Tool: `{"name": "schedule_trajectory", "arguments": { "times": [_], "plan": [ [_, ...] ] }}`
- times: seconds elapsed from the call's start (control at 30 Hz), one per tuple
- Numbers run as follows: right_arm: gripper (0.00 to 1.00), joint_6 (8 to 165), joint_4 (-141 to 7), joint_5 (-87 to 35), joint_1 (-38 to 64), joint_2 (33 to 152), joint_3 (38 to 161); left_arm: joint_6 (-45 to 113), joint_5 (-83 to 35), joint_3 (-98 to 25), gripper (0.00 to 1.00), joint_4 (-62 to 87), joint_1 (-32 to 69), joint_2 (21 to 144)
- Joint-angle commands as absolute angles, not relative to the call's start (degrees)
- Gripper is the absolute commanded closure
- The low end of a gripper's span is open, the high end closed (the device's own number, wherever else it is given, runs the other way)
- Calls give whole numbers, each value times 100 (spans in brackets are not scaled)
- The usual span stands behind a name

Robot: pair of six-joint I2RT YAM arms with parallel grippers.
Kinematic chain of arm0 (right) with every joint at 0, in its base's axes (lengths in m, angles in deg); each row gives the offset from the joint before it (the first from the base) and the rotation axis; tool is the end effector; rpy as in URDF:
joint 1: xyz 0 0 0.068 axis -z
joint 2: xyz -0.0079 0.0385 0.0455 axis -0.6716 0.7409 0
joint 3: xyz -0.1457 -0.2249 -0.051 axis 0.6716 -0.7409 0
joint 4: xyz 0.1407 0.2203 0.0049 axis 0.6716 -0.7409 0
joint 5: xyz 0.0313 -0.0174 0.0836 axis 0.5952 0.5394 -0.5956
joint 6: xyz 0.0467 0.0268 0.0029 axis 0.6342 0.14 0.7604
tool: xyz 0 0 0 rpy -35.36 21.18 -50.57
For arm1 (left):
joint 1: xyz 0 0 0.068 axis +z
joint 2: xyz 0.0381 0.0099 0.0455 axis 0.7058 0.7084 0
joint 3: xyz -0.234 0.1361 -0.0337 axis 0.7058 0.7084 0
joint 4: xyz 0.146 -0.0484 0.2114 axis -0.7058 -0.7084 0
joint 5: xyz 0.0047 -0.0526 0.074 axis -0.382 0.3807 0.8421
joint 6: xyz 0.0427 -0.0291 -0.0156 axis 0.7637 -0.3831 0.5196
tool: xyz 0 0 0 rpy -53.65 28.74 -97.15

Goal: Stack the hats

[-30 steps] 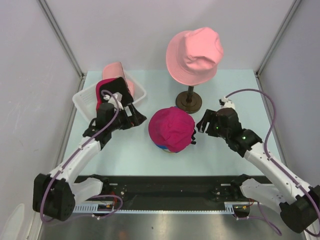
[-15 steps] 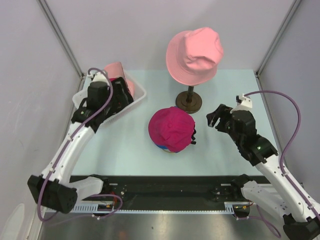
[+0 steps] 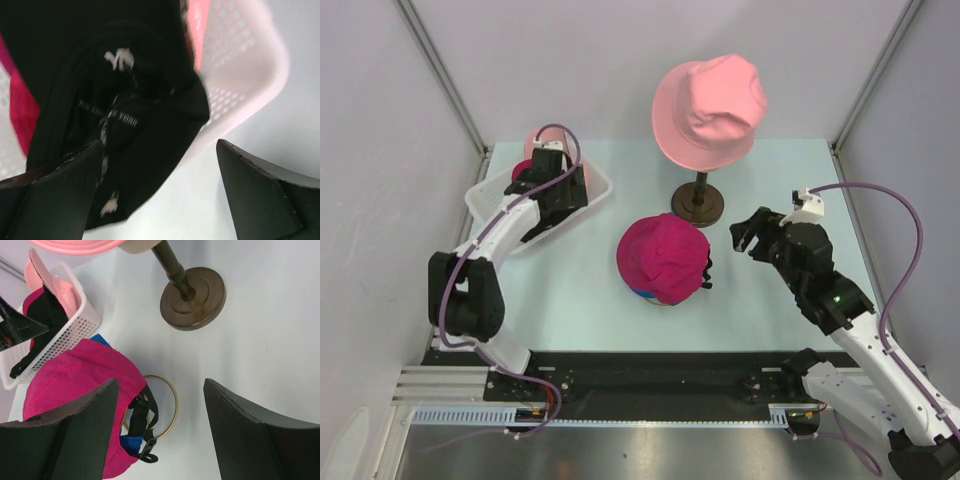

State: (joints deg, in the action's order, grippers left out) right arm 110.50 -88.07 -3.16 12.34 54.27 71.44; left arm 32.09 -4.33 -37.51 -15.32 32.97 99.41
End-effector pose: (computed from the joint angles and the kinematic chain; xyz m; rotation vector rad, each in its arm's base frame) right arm 0.1524 0.0762 0.3407 0.2055 1.8801 0.4743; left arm 0.3521 -0.0673 0.2790 -0.1362 2.3263 0.0043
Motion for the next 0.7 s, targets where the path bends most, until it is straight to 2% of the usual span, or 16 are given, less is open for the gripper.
{"name": "schedule_trajectory", "arguments": {
  "times": [0.0,0.23,0.33,0.37,0.57,0.67],
  "plan": [
    [26,10815,-8411,-244,1222,5367,7185,3196,-858,-4509,0,-853,3347,10321],
    [26,10780,-8226,-385,1222,5709,7220,3011,-631,-5335,3,-1061,3382,11306],
    [26,10754,-8165,-464,1222,5903,7282,2897,-454,-5783,14,-1466,3426,11780],
    [26,10753,-8147,-482,1230,5973,7317,2853,-480,-5915,22,-1555,3444,11860],
    [26,10701,-8015,-526,1248,6097,7326,2590,-577,-5767,43,-1678,3523,11896],
    [26,10692,-7971,-526,1266,6079,7300,2528,-577,-5513,43,-1600,3523,11676]
  ]
}}
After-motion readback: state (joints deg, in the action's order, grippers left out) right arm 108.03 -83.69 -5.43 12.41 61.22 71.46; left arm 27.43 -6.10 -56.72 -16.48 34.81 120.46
